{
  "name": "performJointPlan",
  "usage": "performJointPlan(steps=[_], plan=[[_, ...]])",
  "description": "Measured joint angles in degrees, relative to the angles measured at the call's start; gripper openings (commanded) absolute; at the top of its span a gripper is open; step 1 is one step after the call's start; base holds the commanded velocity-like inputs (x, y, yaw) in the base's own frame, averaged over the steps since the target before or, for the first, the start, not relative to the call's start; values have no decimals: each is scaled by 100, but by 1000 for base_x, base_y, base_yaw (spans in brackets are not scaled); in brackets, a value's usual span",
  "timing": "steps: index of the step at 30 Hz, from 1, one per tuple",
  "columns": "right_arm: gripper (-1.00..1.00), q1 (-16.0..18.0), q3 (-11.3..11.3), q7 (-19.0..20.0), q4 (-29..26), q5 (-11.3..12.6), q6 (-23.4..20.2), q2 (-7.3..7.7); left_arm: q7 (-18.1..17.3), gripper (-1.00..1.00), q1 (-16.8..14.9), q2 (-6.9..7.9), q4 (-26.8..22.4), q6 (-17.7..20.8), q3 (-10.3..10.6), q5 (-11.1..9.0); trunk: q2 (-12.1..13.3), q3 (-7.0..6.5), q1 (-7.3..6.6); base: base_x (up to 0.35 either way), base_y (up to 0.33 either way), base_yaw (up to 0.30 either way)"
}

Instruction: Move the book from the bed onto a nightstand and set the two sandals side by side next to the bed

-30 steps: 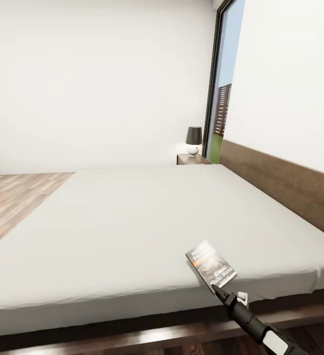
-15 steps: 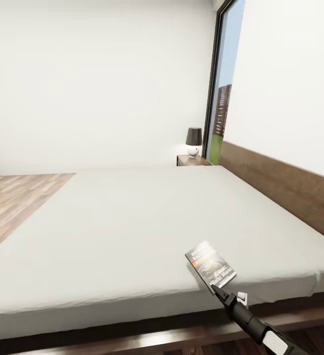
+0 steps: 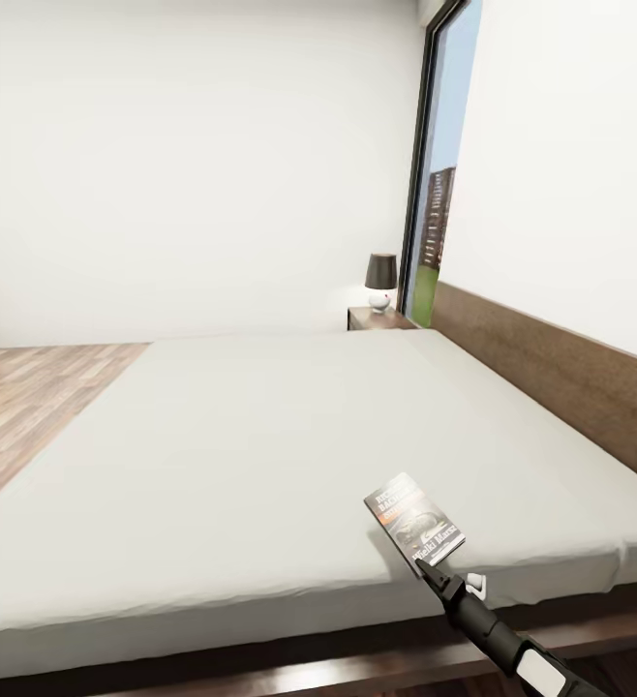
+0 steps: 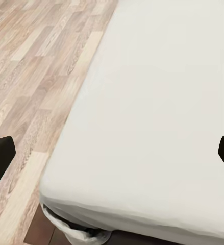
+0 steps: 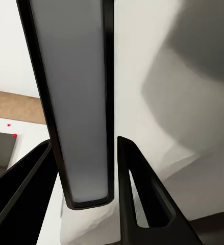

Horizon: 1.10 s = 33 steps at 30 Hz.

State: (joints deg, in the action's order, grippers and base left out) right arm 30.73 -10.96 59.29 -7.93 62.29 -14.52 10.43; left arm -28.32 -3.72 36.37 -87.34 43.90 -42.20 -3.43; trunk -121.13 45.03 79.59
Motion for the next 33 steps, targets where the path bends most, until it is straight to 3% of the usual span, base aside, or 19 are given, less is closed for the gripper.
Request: performJointPlan(steps=[33], plan=[[-100,-21,0,81,-59,14,12,17,1,100,3,1,9,-135,0,0,1324,-592,-725,0,0,0]])
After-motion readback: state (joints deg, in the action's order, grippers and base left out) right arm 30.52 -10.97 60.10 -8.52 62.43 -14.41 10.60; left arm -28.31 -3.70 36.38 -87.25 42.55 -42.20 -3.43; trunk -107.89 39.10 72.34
